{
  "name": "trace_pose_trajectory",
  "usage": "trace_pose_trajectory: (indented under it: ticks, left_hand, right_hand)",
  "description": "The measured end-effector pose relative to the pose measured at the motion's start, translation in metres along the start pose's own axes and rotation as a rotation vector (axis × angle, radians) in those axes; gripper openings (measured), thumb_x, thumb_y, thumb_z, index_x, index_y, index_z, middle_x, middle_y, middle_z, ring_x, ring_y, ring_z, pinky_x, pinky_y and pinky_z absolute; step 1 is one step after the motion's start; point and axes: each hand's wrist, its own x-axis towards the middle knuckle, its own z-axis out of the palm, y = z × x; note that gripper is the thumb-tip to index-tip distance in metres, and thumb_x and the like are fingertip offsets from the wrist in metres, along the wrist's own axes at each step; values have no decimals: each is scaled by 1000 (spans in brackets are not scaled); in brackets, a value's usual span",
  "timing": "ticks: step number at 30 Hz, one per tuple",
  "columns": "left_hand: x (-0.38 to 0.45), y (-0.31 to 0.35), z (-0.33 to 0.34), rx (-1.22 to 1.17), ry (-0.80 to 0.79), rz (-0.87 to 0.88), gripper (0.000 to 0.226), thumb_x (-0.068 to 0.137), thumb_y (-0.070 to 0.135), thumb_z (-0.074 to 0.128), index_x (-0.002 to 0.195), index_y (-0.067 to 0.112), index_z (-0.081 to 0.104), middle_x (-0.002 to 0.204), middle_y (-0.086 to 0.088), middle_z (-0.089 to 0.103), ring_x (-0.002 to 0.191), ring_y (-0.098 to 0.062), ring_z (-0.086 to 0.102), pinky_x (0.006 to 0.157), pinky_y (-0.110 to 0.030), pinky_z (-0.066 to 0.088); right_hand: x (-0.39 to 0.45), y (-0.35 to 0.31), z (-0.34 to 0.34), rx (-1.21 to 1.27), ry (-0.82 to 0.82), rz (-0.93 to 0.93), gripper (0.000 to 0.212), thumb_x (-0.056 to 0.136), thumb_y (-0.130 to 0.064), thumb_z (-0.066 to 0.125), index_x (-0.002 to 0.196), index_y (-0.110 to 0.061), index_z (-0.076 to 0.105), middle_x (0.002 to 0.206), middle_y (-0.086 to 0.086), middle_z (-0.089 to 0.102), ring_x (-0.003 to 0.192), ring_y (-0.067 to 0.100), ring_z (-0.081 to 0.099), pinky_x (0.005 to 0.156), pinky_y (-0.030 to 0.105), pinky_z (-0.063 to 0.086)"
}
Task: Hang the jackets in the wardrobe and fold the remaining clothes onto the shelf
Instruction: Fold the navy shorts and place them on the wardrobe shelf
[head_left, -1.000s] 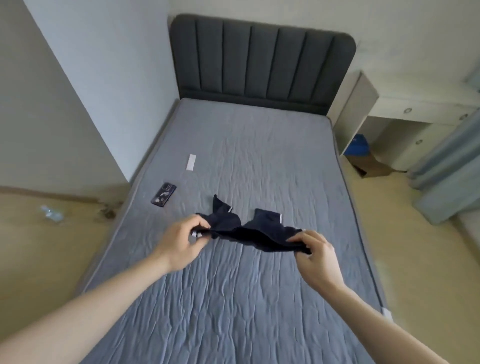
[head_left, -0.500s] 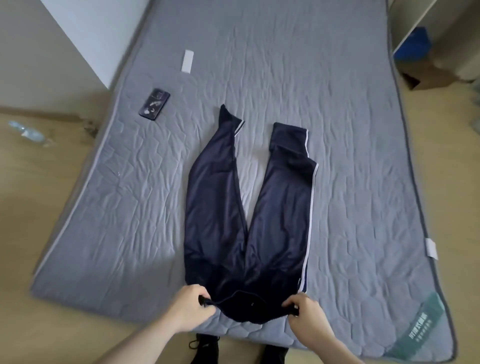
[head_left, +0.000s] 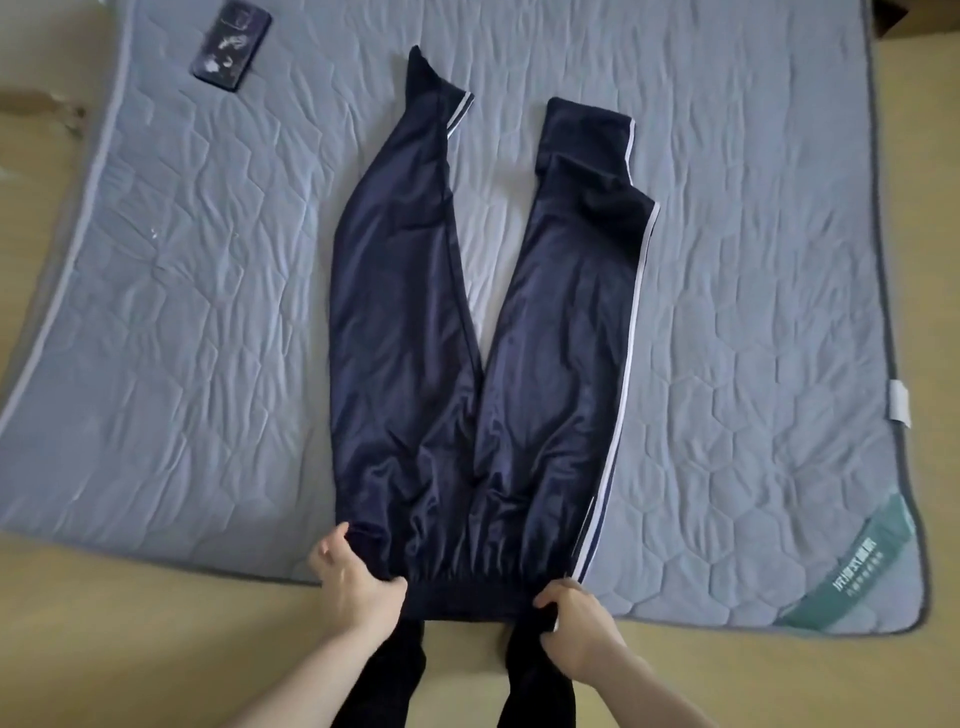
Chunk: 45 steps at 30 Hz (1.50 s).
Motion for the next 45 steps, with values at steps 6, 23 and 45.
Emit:
trace_pose_trajectory:
  ticks: [6, 23, 45]
  left_hand:
    - [-31, 31, 8, -91, -158, 7, 73, 71, 14, 78, 134, 22, 45, 128, 1, 51, 104, -29, 64, 79, -39, 59]
    - [-93, 123, 112, 648, -885, 624, 43, 87, 16, 56, 128, 18, 47, 123, 3, 39, 105, -30, 59, 95, -37, 49]
    - [177, 290, 6, 382, -61, 517, 43, 90, 25, 65, 132, 22, 55, 146, 1, 39, 114, -25, 58, 96, -37, 50]
  right_hand:
    - [-7, 11, -24, 207, 60, 103, 37, 86, -12, 56, 118, -28, 67, 110, -3, 66, 96, 16, 65, 83, 25, 52]
    - [9, 78, -119, 496, 327, 156, 31, 99, -12, 46, 101, -29, 71, 117, -8, 66, 80, 2, 60, 54, 12, 47]
    - [158, -69, -211, 427, 506, -40, 35, 92, -40, 67, 127, -33, 64, 117, -7, 70, 110, 23, 66, 91, 33, 53]
